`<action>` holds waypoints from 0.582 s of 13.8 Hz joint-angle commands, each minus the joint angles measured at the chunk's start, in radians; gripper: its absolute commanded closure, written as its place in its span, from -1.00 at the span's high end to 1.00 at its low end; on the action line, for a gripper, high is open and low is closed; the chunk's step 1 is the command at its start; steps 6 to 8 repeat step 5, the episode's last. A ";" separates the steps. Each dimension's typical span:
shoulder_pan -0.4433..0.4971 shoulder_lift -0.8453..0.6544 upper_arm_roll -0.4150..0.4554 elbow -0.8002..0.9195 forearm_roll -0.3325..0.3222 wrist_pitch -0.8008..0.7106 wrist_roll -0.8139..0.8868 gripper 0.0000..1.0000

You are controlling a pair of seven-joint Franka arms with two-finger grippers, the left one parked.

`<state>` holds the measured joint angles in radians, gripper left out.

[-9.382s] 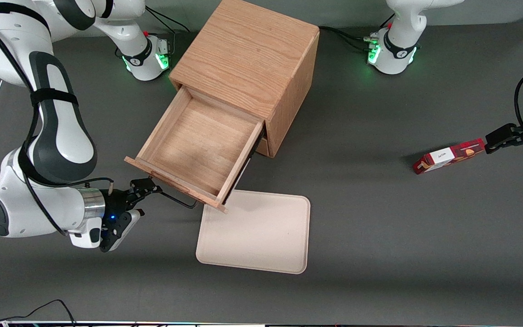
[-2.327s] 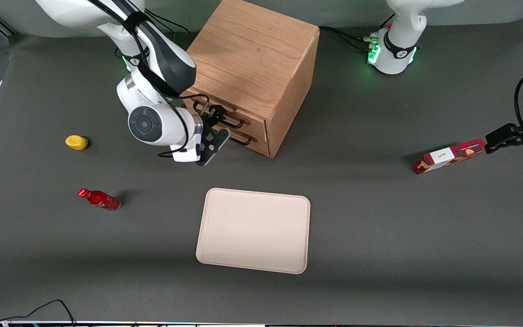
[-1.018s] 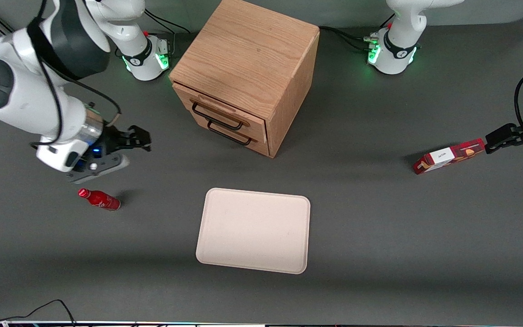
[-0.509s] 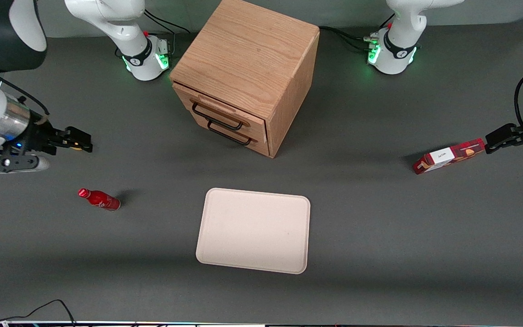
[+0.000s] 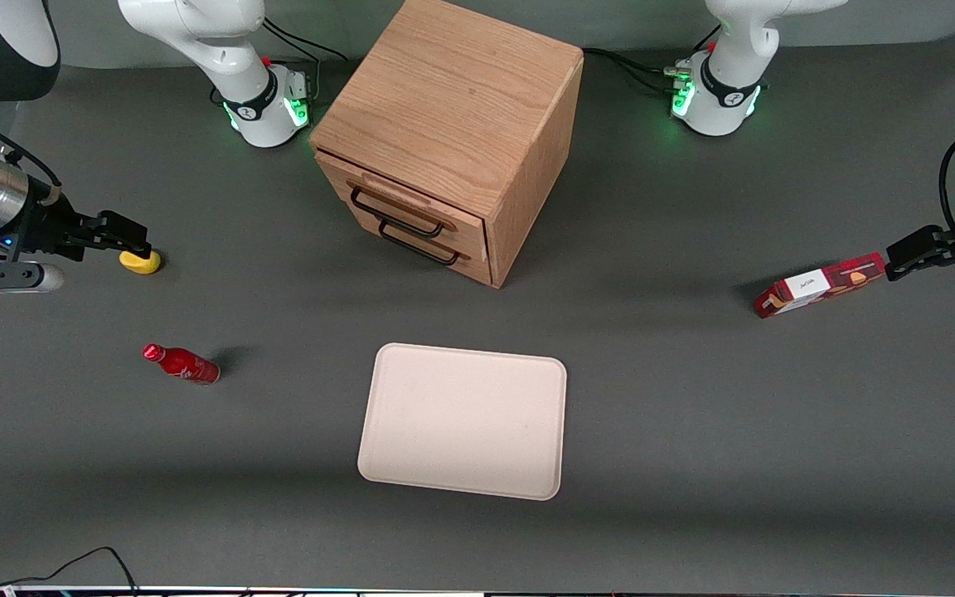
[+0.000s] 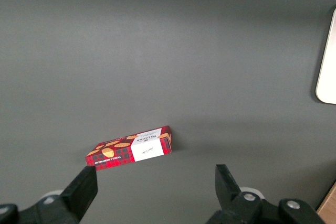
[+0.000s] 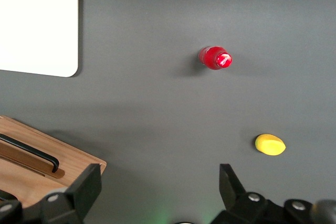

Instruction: Close top drawer

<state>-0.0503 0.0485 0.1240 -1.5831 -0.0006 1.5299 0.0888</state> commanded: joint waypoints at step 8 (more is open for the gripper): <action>-0.003 -0.012 -0.017 -0.006 -0.021 -0.007 0.054 1.00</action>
